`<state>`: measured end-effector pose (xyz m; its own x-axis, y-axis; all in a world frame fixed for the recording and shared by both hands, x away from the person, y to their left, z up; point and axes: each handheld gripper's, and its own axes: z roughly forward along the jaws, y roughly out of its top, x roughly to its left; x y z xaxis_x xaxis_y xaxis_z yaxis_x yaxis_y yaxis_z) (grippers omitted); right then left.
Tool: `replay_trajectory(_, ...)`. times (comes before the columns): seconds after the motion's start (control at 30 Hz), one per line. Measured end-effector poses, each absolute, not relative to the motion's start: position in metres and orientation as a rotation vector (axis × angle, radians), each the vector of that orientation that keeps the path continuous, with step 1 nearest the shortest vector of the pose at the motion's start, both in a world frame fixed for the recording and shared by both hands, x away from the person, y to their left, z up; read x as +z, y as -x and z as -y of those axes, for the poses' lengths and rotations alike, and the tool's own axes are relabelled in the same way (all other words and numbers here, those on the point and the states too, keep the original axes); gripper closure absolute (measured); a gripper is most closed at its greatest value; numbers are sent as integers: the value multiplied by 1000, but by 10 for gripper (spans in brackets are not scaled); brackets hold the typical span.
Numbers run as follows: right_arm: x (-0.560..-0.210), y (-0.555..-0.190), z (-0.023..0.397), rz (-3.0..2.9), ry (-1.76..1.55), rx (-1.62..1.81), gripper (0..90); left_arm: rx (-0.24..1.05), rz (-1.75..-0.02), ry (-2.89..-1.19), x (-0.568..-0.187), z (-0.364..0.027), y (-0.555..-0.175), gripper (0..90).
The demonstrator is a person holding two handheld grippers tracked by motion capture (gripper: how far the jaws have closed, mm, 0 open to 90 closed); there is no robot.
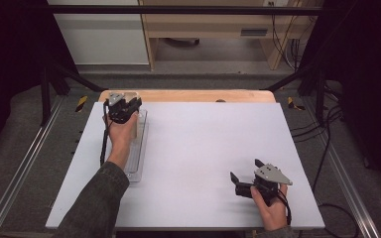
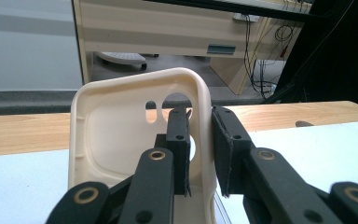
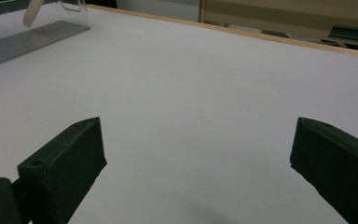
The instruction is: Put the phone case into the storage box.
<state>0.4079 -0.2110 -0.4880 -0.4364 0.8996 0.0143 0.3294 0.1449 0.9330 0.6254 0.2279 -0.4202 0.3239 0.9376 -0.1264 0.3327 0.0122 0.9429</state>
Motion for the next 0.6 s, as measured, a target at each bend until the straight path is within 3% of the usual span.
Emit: replay_trajectory(0.6,-488,-408,212,-1854,-1172,1286,30,718,-1204,-1532,-423,-226,-627,766)
